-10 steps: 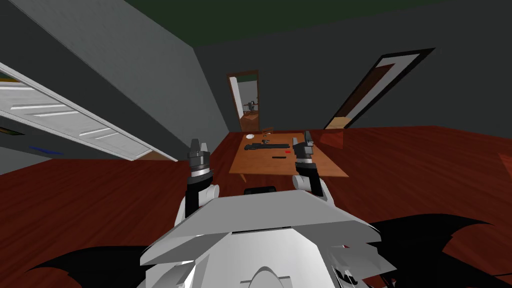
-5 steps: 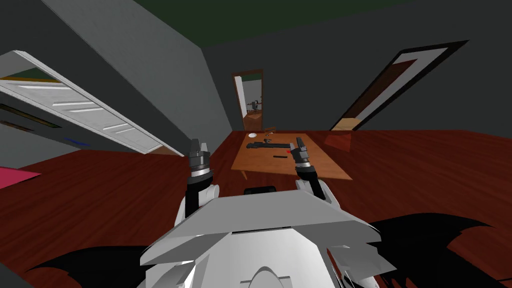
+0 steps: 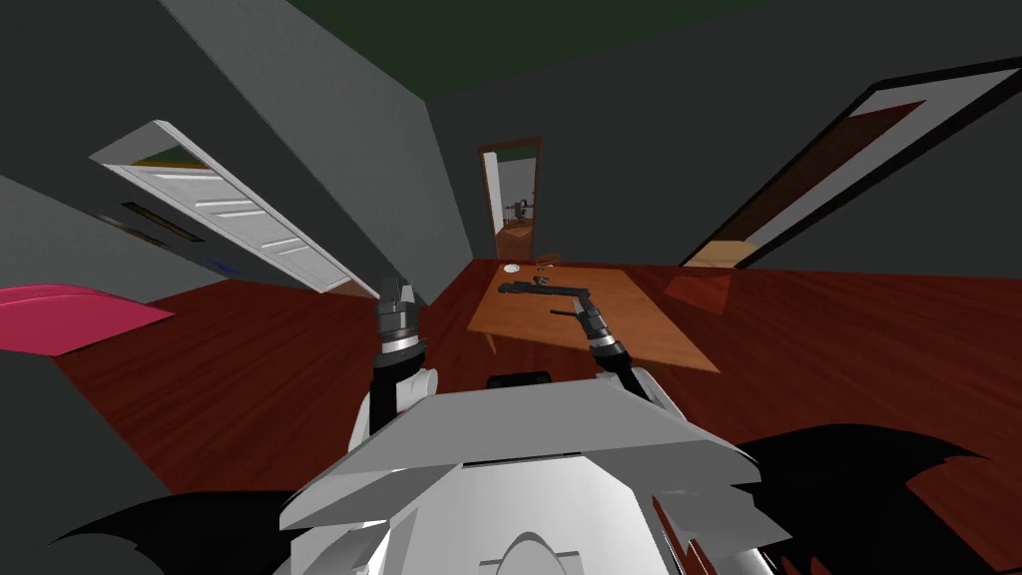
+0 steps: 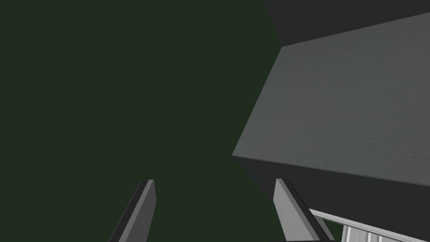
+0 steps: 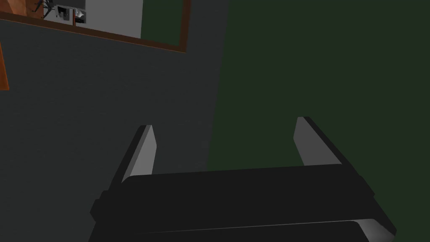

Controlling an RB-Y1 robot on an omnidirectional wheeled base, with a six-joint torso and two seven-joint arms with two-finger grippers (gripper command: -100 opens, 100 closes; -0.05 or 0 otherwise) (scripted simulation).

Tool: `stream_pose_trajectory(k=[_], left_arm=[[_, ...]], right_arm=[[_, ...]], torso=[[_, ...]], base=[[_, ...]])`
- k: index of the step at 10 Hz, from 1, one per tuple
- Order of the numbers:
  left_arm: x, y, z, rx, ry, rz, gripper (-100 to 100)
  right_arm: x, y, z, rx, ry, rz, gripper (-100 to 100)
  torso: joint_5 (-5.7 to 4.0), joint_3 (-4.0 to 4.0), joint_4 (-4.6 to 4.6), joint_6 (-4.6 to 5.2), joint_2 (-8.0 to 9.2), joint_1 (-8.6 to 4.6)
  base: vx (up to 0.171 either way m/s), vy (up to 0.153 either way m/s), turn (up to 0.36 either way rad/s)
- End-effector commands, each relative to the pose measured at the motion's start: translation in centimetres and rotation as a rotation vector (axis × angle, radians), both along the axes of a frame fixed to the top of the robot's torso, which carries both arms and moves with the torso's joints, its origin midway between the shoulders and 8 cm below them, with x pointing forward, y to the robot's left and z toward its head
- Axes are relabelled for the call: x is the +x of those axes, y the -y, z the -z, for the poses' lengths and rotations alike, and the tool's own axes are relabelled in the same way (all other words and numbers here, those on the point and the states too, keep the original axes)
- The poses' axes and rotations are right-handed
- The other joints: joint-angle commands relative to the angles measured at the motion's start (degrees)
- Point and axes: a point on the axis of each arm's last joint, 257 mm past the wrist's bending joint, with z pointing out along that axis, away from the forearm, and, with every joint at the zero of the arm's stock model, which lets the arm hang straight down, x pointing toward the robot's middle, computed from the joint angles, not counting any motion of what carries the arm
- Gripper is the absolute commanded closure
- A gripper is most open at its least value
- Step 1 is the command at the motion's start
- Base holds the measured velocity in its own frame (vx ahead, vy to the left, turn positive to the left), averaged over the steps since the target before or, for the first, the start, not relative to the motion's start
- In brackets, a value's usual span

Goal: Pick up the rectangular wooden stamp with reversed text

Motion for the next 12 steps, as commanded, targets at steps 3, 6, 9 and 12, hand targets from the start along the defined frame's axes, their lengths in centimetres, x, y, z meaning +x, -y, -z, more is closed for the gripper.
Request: stream_pose_trajectory(k=[3,6,9,12], left_arm=[[0.0,0.0,0.0,0.0,0.0,0.0,0],[0.0,0.0,0.0,0.0,0.0,0.0,0],[0.0,0.0,0.0,0.0,0.0,0.0,0],[0.0,0.0,0.0,0.0,0.0,0.0,0]], right_arm=[[-1.6,-0.1,5.9,-0.115,-0.12,-0.047,-100],[-3.9,-0.4,10.8,-0.215,-0.216,-0.105,-100],[-5.7,0.3,15.1,-0.264,-0.307,-0.127,-100],[-9.8,1.0,21.2,-0.357,-0.441,-0.191,-100]], torso=[[0.0,0.07,0.02,-0.04,0.14,0.01],[-0.01,0.01,0.01,0.0,0.02,-0.04],[-0.01,-0.02,-0.01,-0.03,-0.04,-0.03],[-0.02,0.0,0.0,-0.03,0.01,-0.11]], base=[[-0.066,-0.022,0.216],[-0.049,-0.026,0.199],[-0.034,-0.022,0.185],[-0.042,-0.036,0.315]])
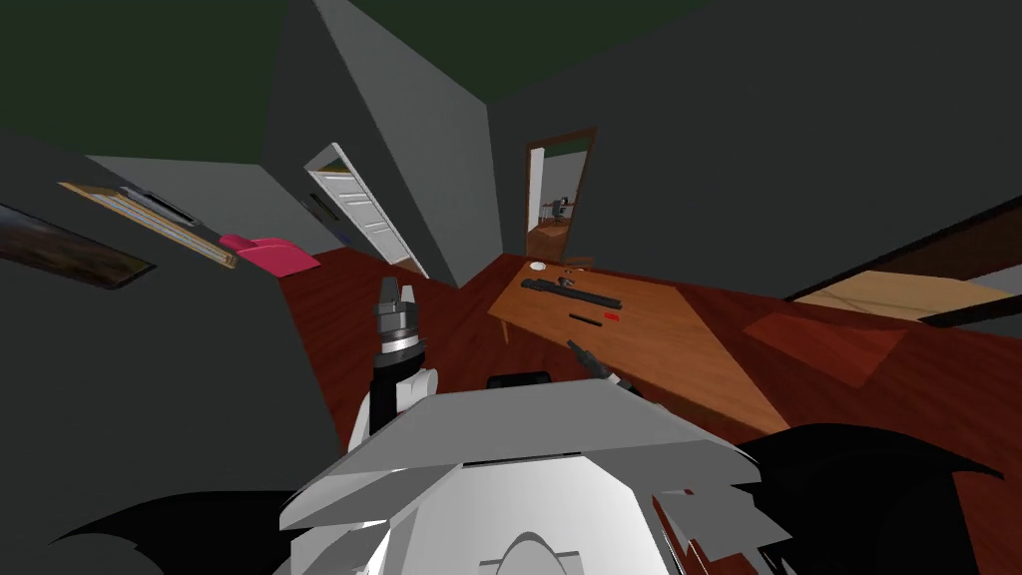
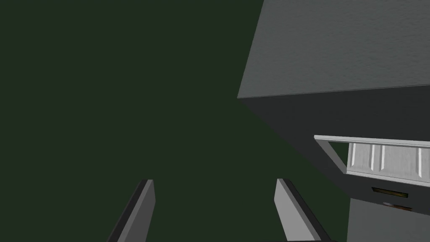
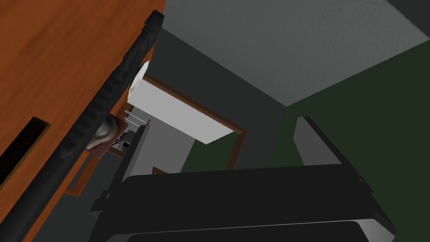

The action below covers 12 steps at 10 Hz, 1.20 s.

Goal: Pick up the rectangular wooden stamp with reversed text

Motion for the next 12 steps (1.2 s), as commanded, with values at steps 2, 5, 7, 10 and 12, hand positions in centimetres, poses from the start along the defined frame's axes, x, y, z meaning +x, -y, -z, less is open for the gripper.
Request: stream_pose_trajectory(k=[2,5,7,10,12], left_arm=[[0.0,0.0,0.0,0.0,0.0,0.0,0],[0.0,0.0,0.0,0.0,0.0,0.0,0],[0.0,0.0,0.0,0.0,0.0,0.0,0],[0.0,0.0,0.0,0.0,0.0,0.0,0],[0.0,0.0,0.0,0.0,0.0,0.0,0]], right_arm=[[-3.2,1.4,3.8,-0.058,-0.098,-0.031,-100],[-5.9,2.0,6.6,-0.103,-0.17,-0.063,-100],[-8.8,2.8,9.1,-0.146,-0.243,-0.096,-100],[-11.8,3.7,11.4,-0.188,-0.315,-0.13,-100],[-14.9,4.8,13.5,-0.23,-0.385,-0.165,-100]], torso=[[0.0,-0.02,-0.01,-0.04,-0.03,0.0],[0.01,-0.05,-0.02,0.02,-0.08,0.05],[0.02,-0.06,-0.02,-0.05,-0.11,0.1],[0.01,-0.06,-0.02,0.03,-0.11,0.04],[0.02,-0.08,-0.03,-0.04,-0.13,0.08]], base=[[-0.025,-0.032,0.246],[-0.017,-0.019,0.151],[-0.019,-0.016,0.278],[-0.017,-0.02,0.166],[-0.017,-0.013,0.278]])
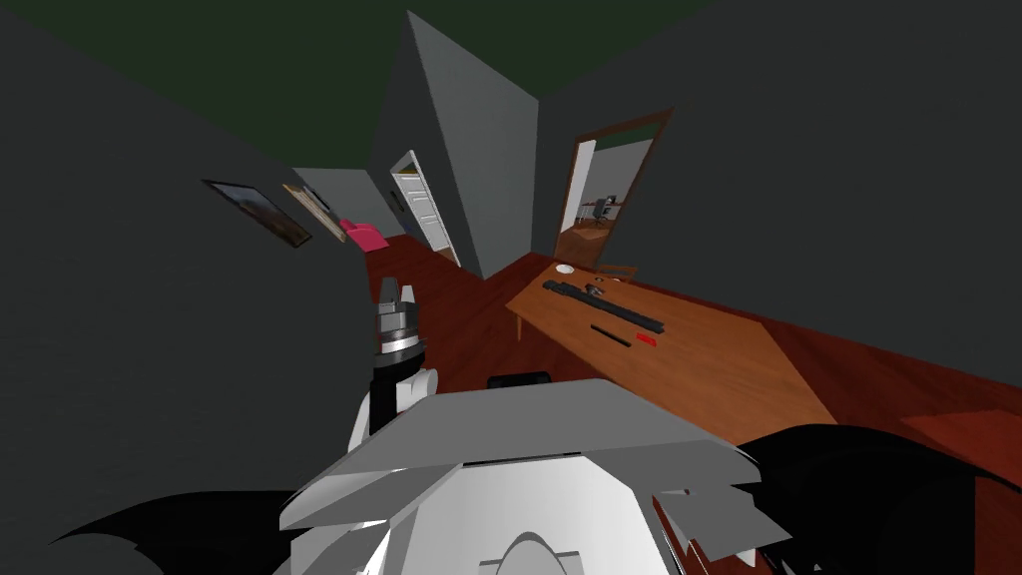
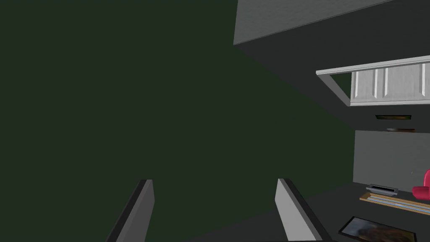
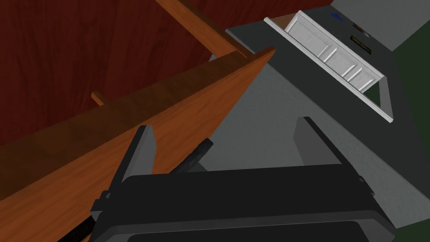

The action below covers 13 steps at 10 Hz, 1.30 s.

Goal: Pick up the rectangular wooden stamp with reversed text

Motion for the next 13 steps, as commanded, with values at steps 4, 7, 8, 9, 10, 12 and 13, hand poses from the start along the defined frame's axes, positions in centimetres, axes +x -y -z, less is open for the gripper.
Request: stream_pose_trajectory(k=[4,7,8,9,10,12,13], left_arm=[[0.0,0.0,0.0,0.0,0.0,0.0,0],[0.0,0.0,0.0,0.0,0.0,0.0,0],[0.0,0.0,0.0,0.0,0.0,0.0,0],[0.0,0.0,0.0,0.0,0.0,0.0,0],[0.0,0.0,0.0,0.0,0.0,0.0,0],[0.0,0.0,0.0,0.0,0.0,0.0,0],[0.0,0.0,0.0,0.0,0.0,0.0,0]], right_arm=[[-7.1,2.9,3.7,-0.092,-0.154,-0.071,-100],[-13.3,6.1,5.7,-0.176,-0.284,-0.14,-100],[-13.5,6.3,5.7,-0.179,-0.289,-0.138,-100],[-16.0,7.7,6.1,-0.216,-0.34,-0.176,-100],[-18.9,9.6,6.6,-0.258,-0.402,-0.201,-100],[-22.1,12.7,6.6,-0.319,-0.477,-0.227,-100],[-24.0,14.5,6.4,-0.361,-0.52,-0.256,-100]], torso=[[-0.01,-0.01,0.0,-0.07,-0.02,-0.03],[-0.02,-0.02,-0.01,0.04,-0.04,-0.04],[0.0,-0.03,-0.01,-0.04,-0.06,-0.04],[-0.02,-0.04,-0.01,0.03,-0.07,-0.05],[-0.02,-0.04,-0.01,-0.05,-0.08,-0.08],[-0.03,-0.06,-0.02,0.02,-0.11,-0.12],[-0.01,-0.08,-0.02,-0.04,-0.14,-0.13]], base=[[-0.016,-0.021,0.278],[-0.009,-0.021,0.277],[-0.006,-0.027,0.17],[-0.009,-0.028,0.345],[-0.006,-0.047,0.39],[0.004,-0.04,0.284],[0.014,-0.056,0.453]])
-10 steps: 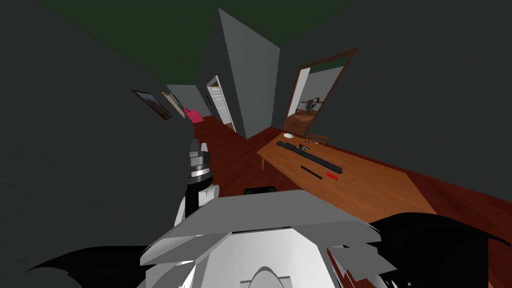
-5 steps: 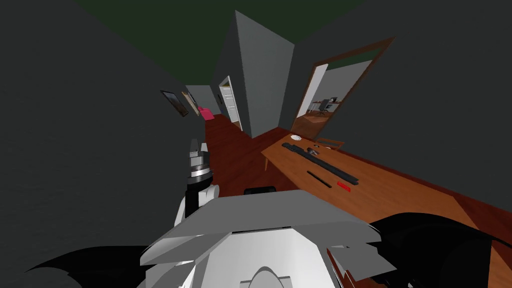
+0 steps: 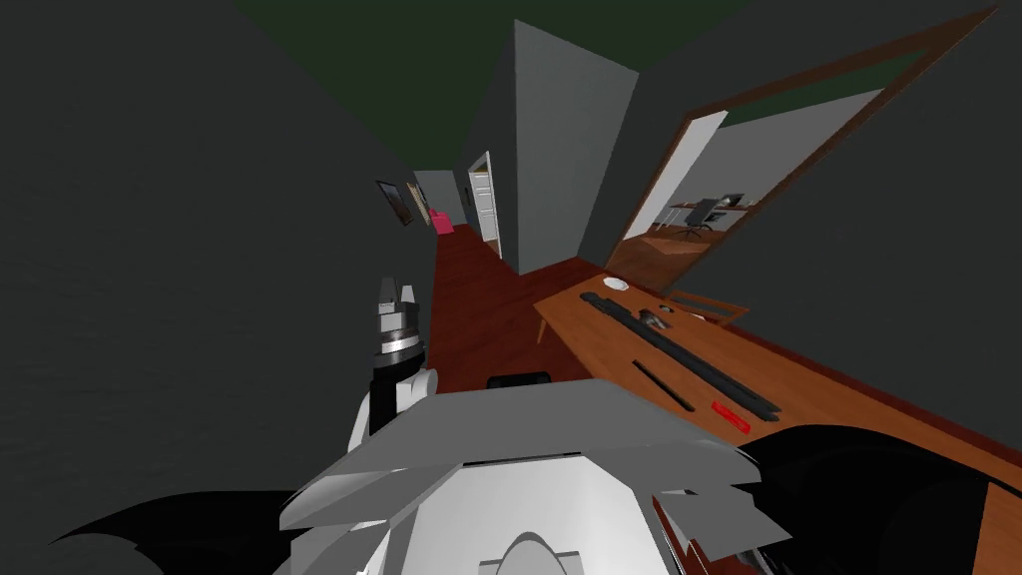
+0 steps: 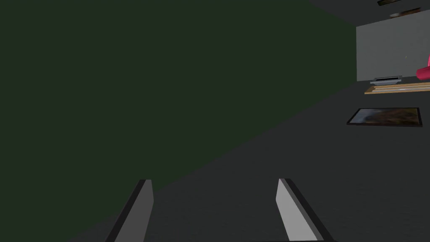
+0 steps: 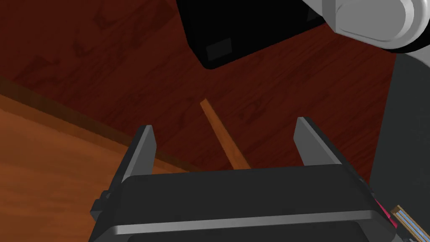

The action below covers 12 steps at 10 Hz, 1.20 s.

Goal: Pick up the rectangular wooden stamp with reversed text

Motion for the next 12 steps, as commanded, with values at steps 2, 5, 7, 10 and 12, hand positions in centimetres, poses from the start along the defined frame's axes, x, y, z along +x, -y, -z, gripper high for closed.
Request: stream_pose_trajectory(k=[2,5,7,10,12], left_arm=[[0.0,0.0,0.0,0.0,0.0,0.0,0],[0.0,0.0,0.0,0.0,0.0,0.0,0],[0.0,0.0,0.0,0.0,0.0,0.0,0],[0.0,0.0,0.0,0.0,0.0,0.0,0],[0.0,0.0,0.0,0.0,0.0,0.0,0]], right_arm=[[-1.5,1.5,0.7,-0.038,-0.038,-0.016,-100],[-5.0,5.9,0.0,-0.13,-0.125,-0.067,-100],[-5.6,7.1,-0.3,-0.157,-0.145,-0.096,-100],[-7.6,11.2,-1.1,-0.246,-0.207,-0.132,-100],[-7.8,12.5,-1.3,-0.277,-0.222,-0.15,-100]], torso=[[-0.04,0.0,0.01,0.08,-0.01,0.03],[-0.02,0.0,0.01,0.07,0.0,0.1],[-0.04,-0.06,-0.01,0.01,-0.11,-0.1],[-0.01,-0.01,0.0,0.04,-0.03,0.14],[-0.06,-0.07,-0.02,0.05,-0.14,-0.09]], base=[[0.008,-0.038,0.063],[0.011,-0.038,0.23],[0.026,-0.084,0.252],[0.009,-0.04,0.186],[0.029,-0.086,0.173]])
